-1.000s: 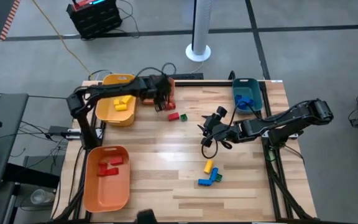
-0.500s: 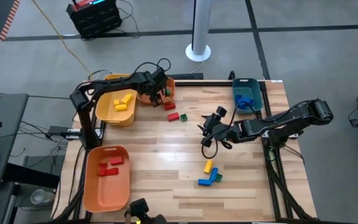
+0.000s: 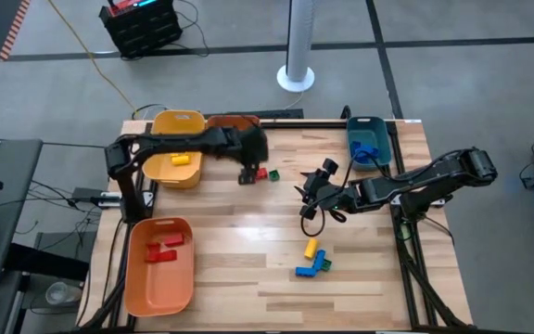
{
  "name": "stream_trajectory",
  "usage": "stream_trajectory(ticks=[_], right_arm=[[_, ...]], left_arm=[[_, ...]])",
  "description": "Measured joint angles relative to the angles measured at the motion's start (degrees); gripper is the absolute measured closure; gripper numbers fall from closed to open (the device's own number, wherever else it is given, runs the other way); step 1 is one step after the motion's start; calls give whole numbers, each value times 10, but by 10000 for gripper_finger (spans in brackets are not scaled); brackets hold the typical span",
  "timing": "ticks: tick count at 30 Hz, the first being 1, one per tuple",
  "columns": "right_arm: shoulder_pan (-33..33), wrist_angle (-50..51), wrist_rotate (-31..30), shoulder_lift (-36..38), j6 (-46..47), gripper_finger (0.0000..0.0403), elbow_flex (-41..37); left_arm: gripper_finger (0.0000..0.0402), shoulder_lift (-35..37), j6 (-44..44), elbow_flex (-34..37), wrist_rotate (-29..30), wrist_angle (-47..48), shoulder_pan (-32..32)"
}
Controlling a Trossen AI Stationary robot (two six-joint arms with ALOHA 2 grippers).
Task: Sort blocks
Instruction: Put the red wooden block into the bottom orange bin
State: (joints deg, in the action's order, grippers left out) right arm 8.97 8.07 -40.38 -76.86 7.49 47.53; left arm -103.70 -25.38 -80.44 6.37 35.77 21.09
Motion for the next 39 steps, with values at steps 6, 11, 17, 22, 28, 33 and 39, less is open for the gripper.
stream_trajectory(ticks=[6, 11, 17, 22, 28, 33, 39], right_arm=[[0, 3, 0, 0, 0, 184, 0], [0, -1, 1, 0, -1, 184, 0], [0, -6, 1, 0, -4, 184, 0], [0, -9, 1, 0, -5, 184, 0], [0, -11, 1, 0, -7, 184, 0], [0, -11, 1, 0, -6, 184, 0], [0, -11, 2, 0, -5, 184, 0]], left_arm=[[134, -4, -68, 40, 63, -81, -57], [134, -15, -32, 68, 35, -110, -50], [134, -15, 55, 80, -48, -124, -21], [144, -33, 94, 80, -72, -132, -9], [165, -86, 105, 77, -40, -139, -21], [180, -93, 121, 79, -19, -129, -29], [199, -95, 123, 74, -18, -116, -32]])
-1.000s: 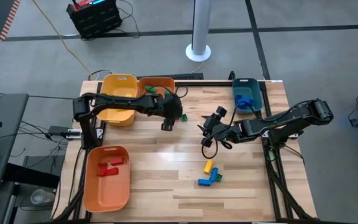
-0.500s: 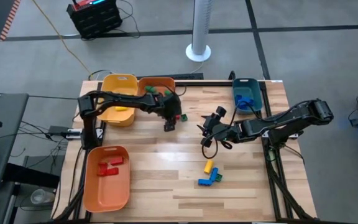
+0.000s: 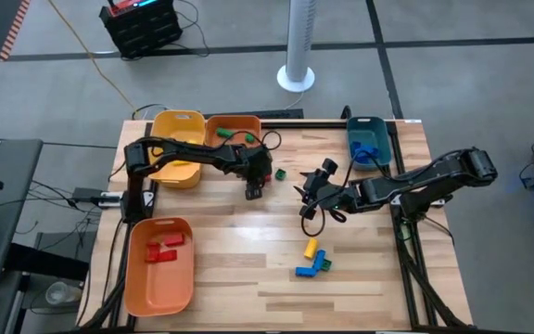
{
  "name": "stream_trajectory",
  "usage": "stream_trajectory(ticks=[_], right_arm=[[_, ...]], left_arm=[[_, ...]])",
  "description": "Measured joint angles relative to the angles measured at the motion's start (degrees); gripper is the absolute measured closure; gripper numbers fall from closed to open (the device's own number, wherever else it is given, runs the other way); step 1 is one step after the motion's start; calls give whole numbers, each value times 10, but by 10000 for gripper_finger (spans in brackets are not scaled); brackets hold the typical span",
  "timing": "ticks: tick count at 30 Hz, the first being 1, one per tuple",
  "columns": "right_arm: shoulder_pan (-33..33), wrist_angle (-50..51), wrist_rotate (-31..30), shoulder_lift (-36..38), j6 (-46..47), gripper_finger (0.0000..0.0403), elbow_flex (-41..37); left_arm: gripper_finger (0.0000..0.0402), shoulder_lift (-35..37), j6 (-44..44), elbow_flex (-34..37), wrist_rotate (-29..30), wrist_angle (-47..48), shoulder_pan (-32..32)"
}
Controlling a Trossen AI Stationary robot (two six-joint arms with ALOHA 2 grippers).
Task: Sort blocks
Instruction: Put the red wooden block into the bottom orange bin
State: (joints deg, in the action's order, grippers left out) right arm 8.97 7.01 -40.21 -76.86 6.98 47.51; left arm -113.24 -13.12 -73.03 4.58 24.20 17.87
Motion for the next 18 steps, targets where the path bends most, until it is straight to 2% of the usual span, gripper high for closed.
stream_trajectory(ticks=[8, 10, 13, 18], right_arm=[[0, 0, 1, 0, 0, 184, 0], [0, 0, 1, 0, 0, 184, 0], [0, 0, 2, 0, 0, 184, 0], [0, 0, 2, 0, 0, 184, 0]], left_arm=[[206, -1, -3, -2, 15, -11, -13], [224, -1, -4, -2, 32, -11, -20], [273, 3, -12, -2, 62, -15, -31], [276, 31, -15, -2, 62, -14, -40]])
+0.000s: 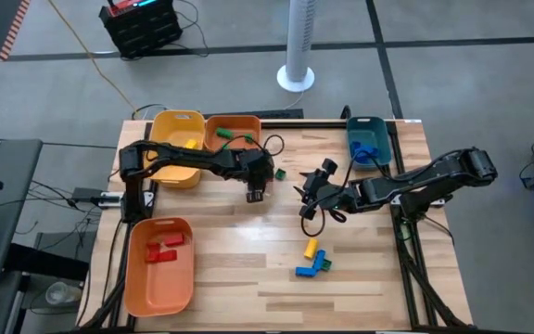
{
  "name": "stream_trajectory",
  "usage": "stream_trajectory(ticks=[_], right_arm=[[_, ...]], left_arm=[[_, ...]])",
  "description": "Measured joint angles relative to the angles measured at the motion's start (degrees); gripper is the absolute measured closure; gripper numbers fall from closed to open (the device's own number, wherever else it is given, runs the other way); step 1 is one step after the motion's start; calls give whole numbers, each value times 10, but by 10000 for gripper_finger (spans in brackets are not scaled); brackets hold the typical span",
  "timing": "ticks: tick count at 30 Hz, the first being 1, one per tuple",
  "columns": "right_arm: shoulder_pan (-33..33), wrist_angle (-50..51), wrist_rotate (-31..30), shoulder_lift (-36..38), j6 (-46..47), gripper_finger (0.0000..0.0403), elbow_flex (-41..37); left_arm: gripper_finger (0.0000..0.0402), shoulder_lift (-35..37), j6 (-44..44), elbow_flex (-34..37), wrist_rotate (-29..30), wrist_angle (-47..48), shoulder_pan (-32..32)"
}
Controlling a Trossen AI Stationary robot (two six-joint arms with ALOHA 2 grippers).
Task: Sort blocks
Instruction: Put the red wooden block into the bottom orange bin
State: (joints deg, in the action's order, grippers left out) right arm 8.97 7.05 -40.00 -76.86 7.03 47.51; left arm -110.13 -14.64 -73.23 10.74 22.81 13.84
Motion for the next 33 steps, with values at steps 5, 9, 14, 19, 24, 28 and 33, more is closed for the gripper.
stream_trajectory(ticks=[5, 9, 14, 19, 24, 28, 33], right_arm=[[0, 6, 2, 0, 4, 184, 0], [0, 15, 2, 0, 5, 184, 0], [-2, 15, 2, 0, 5, 184, 0], [-5, 20, 2, 0, 7, 184, 0], [-5, 22, 2, 0, 16, 184, 0], [-1, 11, 2, 0, 17, 184, 0], [7, 1, 13, 0, 16, 184, 6]], left_arm=[[276, 89, 9, 0, -3, 53, -18], [276, 210, 44, -1, -87, 145, -43], [276, 339, 134, 1, -142, 281, -113], [276, 417, 288, 19, -187, 364, -230], [276, 454, 503, 87, -152, 404, -372], [276, 456, 668, 184, -151, 442, -450], [271, 456, 826, 281, -183, 428, -492]])
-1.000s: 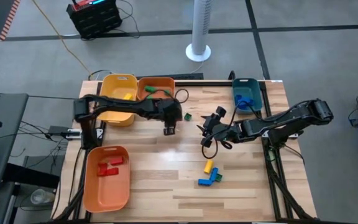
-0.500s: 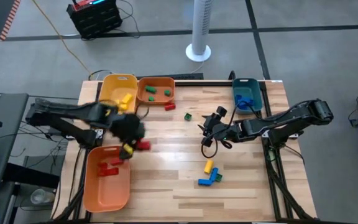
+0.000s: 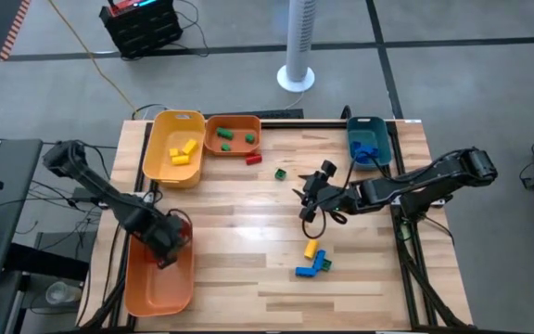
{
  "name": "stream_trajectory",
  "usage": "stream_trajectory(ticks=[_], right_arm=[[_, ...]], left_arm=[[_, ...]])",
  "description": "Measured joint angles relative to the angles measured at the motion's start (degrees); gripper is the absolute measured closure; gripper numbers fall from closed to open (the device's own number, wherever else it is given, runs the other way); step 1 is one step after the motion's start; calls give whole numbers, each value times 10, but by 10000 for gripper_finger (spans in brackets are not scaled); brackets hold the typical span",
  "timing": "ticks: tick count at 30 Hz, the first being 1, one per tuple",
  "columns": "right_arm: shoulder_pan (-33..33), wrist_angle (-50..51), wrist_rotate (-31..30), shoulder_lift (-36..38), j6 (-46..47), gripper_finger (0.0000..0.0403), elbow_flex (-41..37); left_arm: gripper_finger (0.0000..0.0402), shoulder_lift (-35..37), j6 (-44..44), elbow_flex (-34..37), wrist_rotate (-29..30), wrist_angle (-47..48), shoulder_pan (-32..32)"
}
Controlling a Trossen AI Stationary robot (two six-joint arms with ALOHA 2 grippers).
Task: Sort blocks
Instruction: Put the red wooden block into the bottom orange bin, then put the blue game piece into the blue bin
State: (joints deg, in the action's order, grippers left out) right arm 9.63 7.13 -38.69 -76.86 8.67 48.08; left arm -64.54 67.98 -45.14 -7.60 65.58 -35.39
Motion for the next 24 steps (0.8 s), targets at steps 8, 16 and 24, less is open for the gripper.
stream_trajectory(ticks=[8, 16, 24], right_arm=[[12, 13, 16, 0, -1, 184, 25], [51, 31, 166, -7, 16, 184, 25], [157, 67, 184, -45, 109, 184, 26]], left_arm=[[166, 0, 54, 27, -7, -36, -21], [144, 1, -1, -66, -13, -85, -21], [155, 1, -181, -136, 164, -202, -7]])
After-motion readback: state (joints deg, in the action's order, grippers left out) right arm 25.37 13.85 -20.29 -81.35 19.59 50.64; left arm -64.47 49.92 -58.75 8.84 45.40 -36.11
